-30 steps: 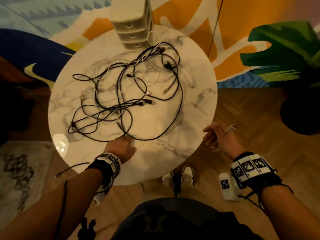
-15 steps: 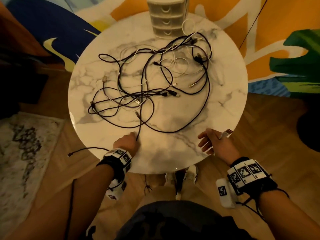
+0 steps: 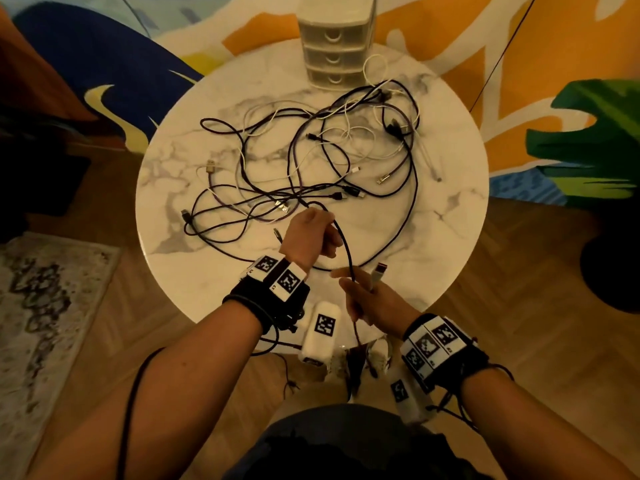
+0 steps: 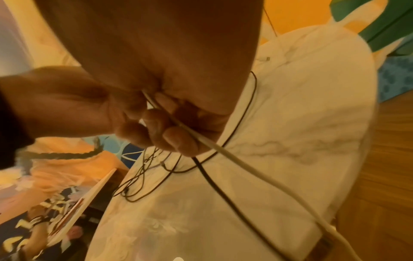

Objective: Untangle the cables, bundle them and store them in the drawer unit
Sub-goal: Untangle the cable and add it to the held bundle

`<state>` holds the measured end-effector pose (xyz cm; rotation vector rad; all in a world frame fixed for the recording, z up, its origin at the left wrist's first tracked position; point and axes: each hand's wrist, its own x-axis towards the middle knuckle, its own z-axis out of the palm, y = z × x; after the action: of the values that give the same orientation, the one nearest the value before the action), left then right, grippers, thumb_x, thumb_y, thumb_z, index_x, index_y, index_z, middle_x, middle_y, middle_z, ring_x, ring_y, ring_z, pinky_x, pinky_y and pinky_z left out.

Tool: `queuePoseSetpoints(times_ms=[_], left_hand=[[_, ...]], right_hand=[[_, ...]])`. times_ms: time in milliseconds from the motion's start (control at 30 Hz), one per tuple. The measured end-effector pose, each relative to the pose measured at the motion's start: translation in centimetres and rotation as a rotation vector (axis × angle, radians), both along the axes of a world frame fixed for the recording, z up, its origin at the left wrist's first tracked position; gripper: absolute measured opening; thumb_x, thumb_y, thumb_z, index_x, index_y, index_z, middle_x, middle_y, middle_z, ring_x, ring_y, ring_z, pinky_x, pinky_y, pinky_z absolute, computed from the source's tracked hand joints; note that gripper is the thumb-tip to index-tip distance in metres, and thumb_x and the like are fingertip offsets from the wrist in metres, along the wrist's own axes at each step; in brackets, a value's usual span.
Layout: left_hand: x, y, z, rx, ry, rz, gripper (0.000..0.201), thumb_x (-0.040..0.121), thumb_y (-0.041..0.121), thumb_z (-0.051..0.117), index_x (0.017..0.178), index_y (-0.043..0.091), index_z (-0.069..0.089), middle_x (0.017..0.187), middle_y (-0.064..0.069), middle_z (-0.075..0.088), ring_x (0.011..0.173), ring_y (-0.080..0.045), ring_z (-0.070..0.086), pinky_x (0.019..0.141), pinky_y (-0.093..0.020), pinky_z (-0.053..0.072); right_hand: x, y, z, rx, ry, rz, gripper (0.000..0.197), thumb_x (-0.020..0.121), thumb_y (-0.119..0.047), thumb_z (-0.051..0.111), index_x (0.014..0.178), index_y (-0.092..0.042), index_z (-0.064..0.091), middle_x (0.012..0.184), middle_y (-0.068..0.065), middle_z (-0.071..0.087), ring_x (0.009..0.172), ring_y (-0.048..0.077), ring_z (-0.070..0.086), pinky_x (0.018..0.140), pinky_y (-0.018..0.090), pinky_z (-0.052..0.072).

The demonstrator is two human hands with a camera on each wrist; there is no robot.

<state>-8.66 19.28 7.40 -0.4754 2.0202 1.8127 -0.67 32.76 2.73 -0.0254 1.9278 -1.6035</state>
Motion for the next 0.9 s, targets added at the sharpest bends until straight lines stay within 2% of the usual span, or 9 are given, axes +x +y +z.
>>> queuePoseSetpoints(times_ms=[100, 233, 367, 467, 567, 667, 733, 800, 900], left_hand=[[-0.1, -0.4, -0.1, 0.07, -0.01, 0.06, 0.021, 0.096, 0.012, 0.043, 0.077, 0.006, 0.05, 0.049, -0.005, 0.06, 0.042, -0.018, 0.047, 0.047, -0.027, 0.041], [-0.7, -2.5, -0.6, 0.06, 0.004, 0.191, 0.026, 0.095, 0.011, 0.042, 0.071, 0.008, 0.049, 0.044, -0.002, 0.058, 0.04, -0.015, 0.048, 0.041, -0.022, 0.04], [-0.4, -3.6, -2.0, -0.349, -0.008, 0.12, 0.013, 0.09, 0.018, 0.049, 0.078, 0.015, 0.047, 0.056, -0.001, 0.057, 0.051, -0.019, 0.048, 0.047, -0.024, 0.036], [-0.1, -2.3, -1.6, -0.687, 0.245, -0.018, 0.017, 0.089, 0.03, 0.056, 0.094, 0.016, 0.047, 0.071, 0.003, 0.051, 0.062, -0.015, 0.048, 0.056, -0.028, 0.031], [-0.6, 1.2, -0.1, -0.629, 0.434, -0.338, 0.019, 0.09, 0.038, 0.055, 0.097, 0.02, 0.053, 0.079, 0.004, 0.056, 0.066, -0.008, 0.05, 0.057, -0.023, 0.034], [-1.2, 5.4, 0.9, -0.488, 0.412, -0.645, 0.026, 0.092, 0.037, 0.052, 0.106, 0.018, 0.061, 0.096, 0.0, 0.062, 0.081, -0.01, 0.053, 0.073, -0.025, 0.042], [-1.4, 7.6, 1.2, -0.392, 0.328, -0.792, 0.031, 0.093, 0.039, 0.051, 0.112, 0.016, 0.061, 0.103, -0.004, 0.064, 0.089, -0.013, 0.056, 0.079, -0.027, 0.043], [-1.6, 9.0, 1.7, -0.281, 0.264, -0.806, 0.03, 0.093, 0.036, 0.052, 0.112, 0.014, 0.06, 0.095, -0.005, 0.067, 0.084, -0.014, 0.06, 0.073, -0.025, 0.046], [-2.1, 10.2, 2.7, -0.24, 0.269, -0.801, 0.022, 0.095, 0.026, 0.05, 0.105, 0.011, 0.062, 0.072, 0.002, 0.064, 0.061, -0.001, 0.055, 0.057, -0.012, 0.041]], right_hand=[[-0.5, 0.5, -0.7, -0.007, -0.042, -0.097, 0.026, 0.101, -0.022, 0.038, 0.087, -0.012, 0.058, 0.052, 0.003, 0.047, 0.04, 0.005, 0.041, 0.046, 0.017, 0.034], [-1.0, 3.4, -2.1, 0.149, -0.047, -0.243, 0.025, 0.1, -0.023, 0.04, 0.081, -0.018, 0.056, 0.051, 0.002, 0.058, 0.041, 0.008, 0.043, 0.054, 0.028, 0.037], [-1.4, 6.0, -2.0, 0.302, 0.023, -0.396, 0.021, 0.1, -0.019, 0.037, 0.084, -0.024, 0.049, 0.078, 0.005, 0.07, 0.043, 0.001, 0.048, 0.054, 0.023, 0.033], [-1.9, 6.5, -0.8, 0.343, 0.165, -0.502, 0.024, 0.098, -0.01, 0.037, 0.082, -0.025, 0.05, 0.087, 0.006, 0.067, 0.058, 0.006, 0.05, 0.057, 0.023, 0.035], [-2.0, 6.3, 0.9, 0.357, 0.292, -0.393, 0.025, 0.093, -0.002, 0.037, 0.085, -0.014, 0.058, 0.082, 0.004, 0.063, 0.062, 0.006, 0.049, 0.059, 0.024, 0.035], [-1.7, 5.8, 1.8, 0.356, 0.393, -0.242, 0.029, 0.093, -0.007, 0.037, 0.082, -0.015, 0.063, 0.08, -0.002, 0.06, 0.07, 0.0, 0.053, 0.069, 0.02, 0.04], [-1.4, 5.6, 1.6, 0.346, 0.398, -0.207, 0.032, 0.096, -0.014, 0.038, 0.081, -0.014, 0.066, 0.087, 0.003, 0.065, 0.081, 0.014, 0.059, 0.08, 0.034, 0.048], [-1.2, 5.7, 1.5, 0.325, 0.349, -0.182, 0.036, 0.096, -0.025, 0.037, 0.077, -0.018, 0.066, 0.085, 0.006, 0.067, 0.081, 0.024, 0.06, 0.081, 0.046, 0.049], [-1.1, 5.6, 1.9, 0.338, 0.283, -0.1, 0.04, 0.098, -0.024, 0.034, 0.068, -0.027, 0.061, 0.084, 0.001, 0.067, 0.081, 0.022, 0.06, 0.083, 0.047, 0.048]])
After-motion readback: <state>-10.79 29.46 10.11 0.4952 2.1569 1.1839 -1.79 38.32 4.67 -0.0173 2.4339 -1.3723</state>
